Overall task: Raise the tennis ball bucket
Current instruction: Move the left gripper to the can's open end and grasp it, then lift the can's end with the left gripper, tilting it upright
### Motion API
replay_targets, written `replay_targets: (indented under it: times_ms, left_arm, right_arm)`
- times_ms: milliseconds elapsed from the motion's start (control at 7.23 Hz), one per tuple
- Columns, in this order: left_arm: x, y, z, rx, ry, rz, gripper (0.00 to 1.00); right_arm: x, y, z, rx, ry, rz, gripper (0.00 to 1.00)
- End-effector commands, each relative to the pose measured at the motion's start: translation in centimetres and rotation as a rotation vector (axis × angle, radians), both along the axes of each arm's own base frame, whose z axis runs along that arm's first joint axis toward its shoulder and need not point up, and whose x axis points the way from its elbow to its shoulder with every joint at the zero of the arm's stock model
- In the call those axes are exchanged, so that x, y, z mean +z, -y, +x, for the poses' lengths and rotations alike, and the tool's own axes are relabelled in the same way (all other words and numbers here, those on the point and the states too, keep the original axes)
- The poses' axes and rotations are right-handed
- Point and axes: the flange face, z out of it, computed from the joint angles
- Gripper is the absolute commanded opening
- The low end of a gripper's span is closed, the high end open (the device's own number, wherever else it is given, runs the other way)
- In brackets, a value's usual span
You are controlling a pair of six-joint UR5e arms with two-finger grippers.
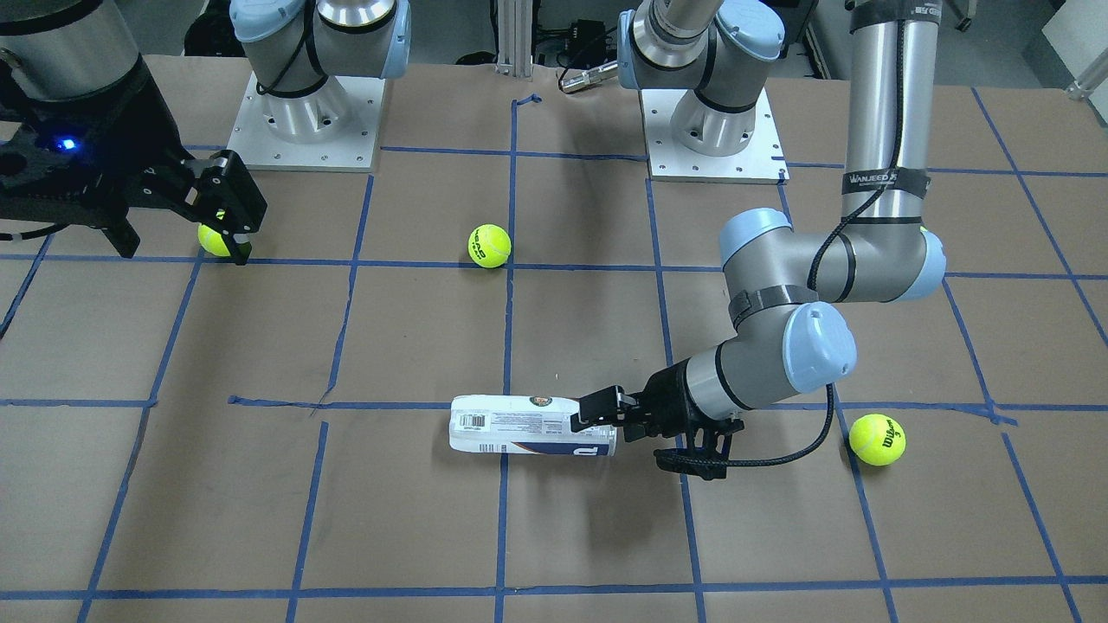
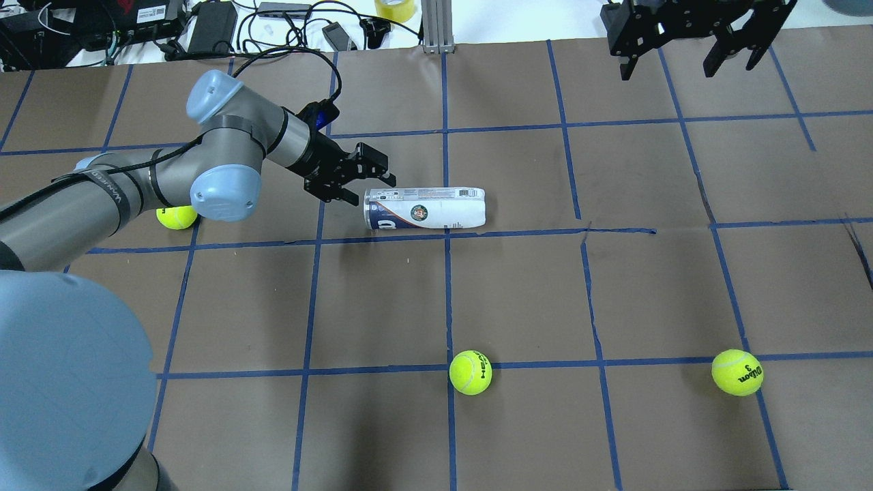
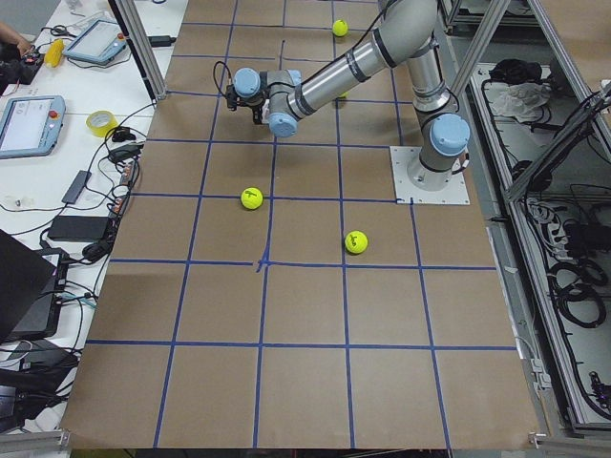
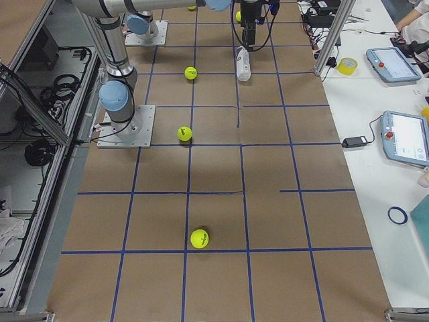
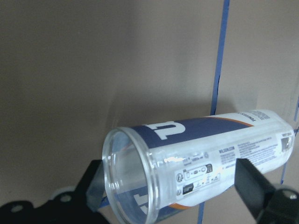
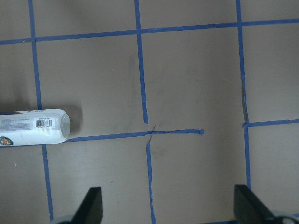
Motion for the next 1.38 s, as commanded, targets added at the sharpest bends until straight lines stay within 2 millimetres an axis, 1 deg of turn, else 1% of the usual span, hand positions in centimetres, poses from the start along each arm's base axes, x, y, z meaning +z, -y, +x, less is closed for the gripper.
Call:
replay_targets:
  times_ms: [0,138,277,415,553,691,968,1106,1245]
  left_arm:
    - [-0.5,-0.3,-0.8,0.021,-0.001,0.036,0.85]
    - [-0.6,-0.2,-0.9,0.049,0.000,0.056,0.28]
    - [-0.2,0.1,-0.8,0.058,0.004,0.040,0.00]
    - [0.5,0.7,-0.6,0.088,0.017,0.044,0.00]
    - [3.0,2.2,-0.5,0.148,0.029,0.041,0.00]
    - [6.5,3.9,0.0,0.183,0.086,0.041,0.00]
    - [16.3,6.9,1.0,0.261,0.203,0.064,0.00]
    - [20.5,7.5,0.8,0.290,0.261,0.027,0.00]
    - [22.8,7.4,-0.4,0.277,0.384,-0.049,0.00]
  right_arm:
    - [-0.2,-0.5,2.0,-0.038,-0.003,0.004,1.00]
    - [-0.4,-0.6,2.0,-0.037,-0.003,0.007,1.00]
    - [-0.5,-0.6,2.0,-0.036,-0.003,0.010,1.00]
    - [-0.5,-0.5,1.9,-0.036,-0.005,0.009,1.00]
    - [-0.5,-0.5,1.9,-0.036,-0.005,0.007,1.00]
    - [-0.5,-0.4,1.9,-0.036,-0.005,0.004,1.00]
    - [-0.5,-0.3,1.9,-0.034,-0.005,0.003,1.00]
    - [-0.3,-0.2,1.8,-0.033,-0.004,-0.005,1.00]
    - [-0.3,-0.2,1.8,-0.034,-0.002,-0.006,1.00]
